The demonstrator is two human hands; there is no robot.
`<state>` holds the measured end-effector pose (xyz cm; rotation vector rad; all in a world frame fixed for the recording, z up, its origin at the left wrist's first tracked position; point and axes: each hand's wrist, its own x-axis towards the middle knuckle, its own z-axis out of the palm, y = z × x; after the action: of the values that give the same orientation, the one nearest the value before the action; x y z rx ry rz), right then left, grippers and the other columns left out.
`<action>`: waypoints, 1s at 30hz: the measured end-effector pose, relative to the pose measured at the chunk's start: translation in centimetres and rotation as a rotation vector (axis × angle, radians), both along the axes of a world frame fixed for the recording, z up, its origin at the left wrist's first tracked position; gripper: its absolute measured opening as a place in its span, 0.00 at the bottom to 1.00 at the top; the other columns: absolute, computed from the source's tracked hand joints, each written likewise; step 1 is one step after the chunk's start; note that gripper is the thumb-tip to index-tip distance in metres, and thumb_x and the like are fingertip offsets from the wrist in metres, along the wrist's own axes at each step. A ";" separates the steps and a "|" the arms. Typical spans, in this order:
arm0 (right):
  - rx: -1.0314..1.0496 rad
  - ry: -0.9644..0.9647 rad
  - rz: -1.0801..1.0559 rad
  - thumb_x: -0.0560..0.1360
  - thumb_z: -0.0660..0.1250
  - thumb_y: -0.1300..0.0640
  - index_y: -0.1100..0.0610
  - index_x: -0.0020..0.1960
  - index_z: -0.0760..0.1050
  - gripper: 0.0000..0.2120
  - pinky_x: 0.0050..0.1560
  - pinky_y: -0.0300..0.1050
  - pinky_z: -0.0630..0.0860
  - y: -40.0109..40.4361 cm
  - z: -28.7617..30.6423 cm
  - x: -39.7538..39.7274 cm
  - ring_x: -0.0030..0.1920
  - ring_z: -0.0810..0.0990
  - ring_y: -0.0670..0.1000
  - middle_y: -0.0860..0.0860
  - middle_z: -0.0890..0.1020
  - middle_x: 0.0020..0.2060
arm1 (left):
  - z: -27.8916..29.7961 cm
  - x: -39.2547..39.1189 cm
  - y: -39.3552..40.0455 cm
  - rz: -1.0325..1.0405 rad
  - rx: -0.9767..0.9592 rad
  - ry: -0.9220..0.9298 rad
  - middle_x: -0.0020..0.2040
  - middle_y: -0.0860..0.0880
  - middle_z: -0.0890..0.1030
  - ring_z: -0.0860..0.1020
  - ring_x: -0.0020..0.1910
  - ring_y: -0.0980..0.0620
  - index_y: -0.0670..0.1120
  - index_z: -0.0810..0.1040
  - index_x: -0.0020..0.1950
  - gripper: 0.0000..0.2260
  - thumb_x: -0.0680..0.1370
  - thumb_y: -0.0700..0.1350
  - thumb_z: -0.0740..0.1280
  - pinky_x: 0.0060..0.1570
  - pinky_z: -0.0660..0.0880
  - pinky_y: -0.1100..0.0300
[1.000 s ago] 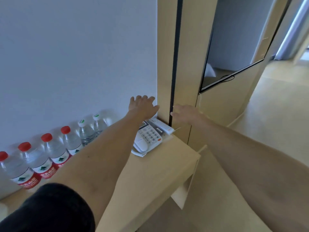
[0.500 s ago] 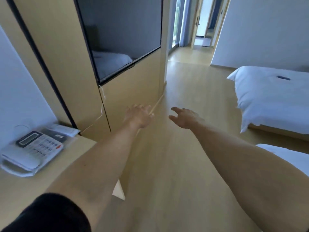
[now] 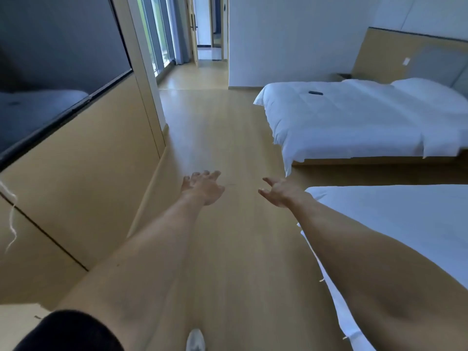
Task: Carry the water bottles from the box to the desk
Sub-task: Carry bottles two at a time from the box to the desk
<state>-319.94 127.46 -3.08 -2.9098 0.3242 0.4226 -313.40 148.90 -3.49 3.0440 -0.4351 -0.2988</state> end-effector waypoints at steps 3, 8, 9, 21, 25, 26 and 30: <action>0.016 0.016 -0.040 0.82 0.52 0.38 0.45 0.81 0.52 0.29 0.75 0.53 0.61 -0.9 -0.5 2.9 0.77 0.61 0.57 0.55 0.60 0.79 | -0.2 3.3 -1.0 -0.020 -0.003 0.002 0.79 0.48 0.63 0.62 0.78 0.43 0.56 0.57 0.81 0.27 0.83 0.60 0.55 0.75 0.57 0.47; -0.055 0.044 -0.033 0.81 0.51 0.35 0.43 0.81 0.52 0.30 0.74 0.54 0.62 -0.6 -1.5 10.2 0.77 0.62 0.56 0.53 0.62 0.78 | -1.3 11.0 -1.4 -0.041 -0.015 0.045 0.81 0.49 0.60 0.60 0.79 0.44 0.56 0.55 0.82 0.30 0.82 0.64 0.55 0.76 0.56 0.47; -0.063 0.050 -0.036 0.81 0.51 0.35 0.42 0.80 0.52 0.30 0.74 0.54 0.62 -0.5 -1.6 12.0 0.77 0.62 0.55 0.52 0.61 0.78 | -1.6 12.9 -1.3 -0.040 -0.019 0.056 0.81 0.49 0.60 0.59 0.79 0.44 0.56 0.55 0.82 0.30 0.82 0.65 0.55 0.76 0.56 0.46; -0.059 0.110 -0.045 0.82 0.52 0.37 0.44 0.81 0.53 0.29 0.75 0.54 0.60 1.5 -0.7 33.5 0.78 0.59 0.53 0.51 0.60 0.79 | -1.8 34.7 -0.2 -0.042 -0.026 0.117 0.80 0.48 0.62 0.61 0.78 0.43 0.54 0.60 0.80 0.27 0.83 0.62 0.54 0.76 0.57 0.47; -0.069 0.108 -0.046 0.82 0.51 0.37 0.44 0.81 0.52 0.30 0.76 0.54 0.59 0.4 -0.8 38.8 0.78 0.59 0.53 0.51 0.59 0.80 | -1.8 39.8 -1.1 -0.048 -0.045 0.114 0.80 0.48 0.62 0.61 0.78 0.44 0.54 0.60 0.81 0.27 0.83 0.61 0.54 0.76 0.57 0.46; -0.070 0.111 -0.043 0.82 0.51 0.37 0.44 0.81 0.52 0.30 0.76 0.54 0.59 0.1 -1.0 40.2 0.78 0.59 0.53 0.52 0.59 0.80 | -2.0 41.2 -1.5 -0.046 -0.050 0.115 0.80 0.48 0.62 0.61 0.78 0.44 0.54 0.59 0.81 0.27 0.83 0.61 0.54 0.76 0.57 0.45; -0.061 0.117 -0.040 0.82 0.51 0.37 0.45 0.81 0.52 0.29 0.76 0.55 0.59 -1.6 -1.9 46.1 0.78 0.59 0.54 0.52 0.59 0.79 | -2.6 46.7 -3.1 -0.037 -0.055 0.110 0.80 0.48 0.62 0.60 0.79 0.44 0.54 0.59 0.81 0.27 0.83 0.61 0.54 0.76 0.55 0.45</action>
<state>-273.88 125.90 -4.94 -2.9383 0.4183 0.5887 -266.70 145.76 -6.10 2.9509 -0.4842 -0.4467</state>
